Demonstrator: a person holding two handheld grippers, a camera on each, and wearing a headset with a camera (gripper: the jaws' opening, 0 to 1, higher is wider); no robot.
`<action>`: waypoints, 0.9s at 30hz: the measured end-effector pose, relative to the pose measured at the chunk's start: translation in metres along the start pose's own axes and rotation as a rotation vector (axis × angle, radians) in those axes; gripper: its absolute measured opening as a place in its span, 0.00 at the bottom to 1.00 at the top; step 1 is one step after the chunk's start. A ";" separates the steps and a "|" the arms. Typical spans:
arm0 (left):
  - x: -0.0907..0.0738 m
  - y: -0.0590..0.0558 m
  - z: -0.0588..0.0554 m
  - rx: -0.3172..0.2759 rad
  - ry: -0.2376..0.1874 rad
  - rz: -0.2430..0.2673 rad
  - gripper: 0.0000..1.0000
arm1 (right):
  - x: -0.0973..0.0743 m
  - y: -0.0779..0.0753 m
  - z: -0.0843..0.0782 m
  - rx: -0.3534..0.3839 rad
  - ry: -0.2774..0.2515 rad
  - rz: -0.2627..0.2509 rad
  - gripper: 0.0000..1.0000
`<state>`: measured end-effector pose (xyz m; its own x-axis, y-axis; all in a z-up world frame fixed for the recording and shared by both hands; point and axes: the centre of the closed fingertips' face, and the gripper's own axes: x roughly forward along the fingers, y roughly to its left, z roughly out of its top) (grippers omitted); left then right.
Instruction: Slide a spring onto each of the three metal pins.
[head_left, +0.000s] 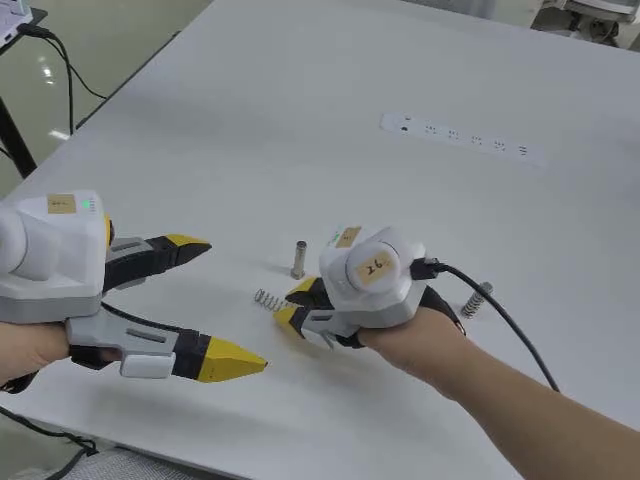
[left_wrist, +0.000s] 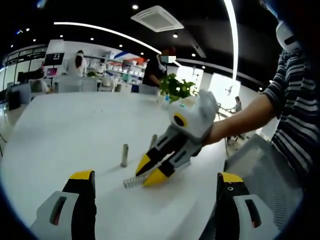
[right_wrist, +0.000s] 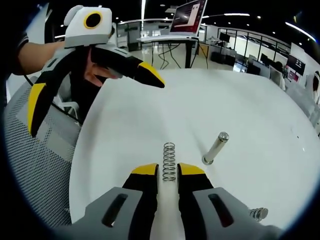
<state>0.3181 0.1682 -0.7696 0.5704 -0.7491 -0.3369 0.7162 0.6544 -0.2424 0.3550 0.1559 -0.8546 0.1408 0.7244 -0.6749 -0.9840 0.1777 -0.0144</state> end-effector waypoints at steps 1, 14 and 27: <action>0.000 0.000 0.000 0.000 0.000 0.001 0.98 | 0.001 0.000 -0.002 -0.003 0.006 0.001 0.11; 0.003 -0.002 0.001 0.000 0.003 -0.006 0.98 | -0.006 0.001 0.000 0.004 -0.029 0.014 0.08; 0.018 -0.013 0.005 0.020 0.015 -0.053 0.97 | -0.039 0.002 -0.002 -0.095 -0.012 0.012 0.08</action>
<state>0.3205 0.1459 -0.7681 0.5253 -0.7810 -0.3377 0.7534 0.6114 -0.2420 0.3472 0.1270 -0.8299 0.1293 0.7339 -0.6668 -0.9915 0.1050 -0.0768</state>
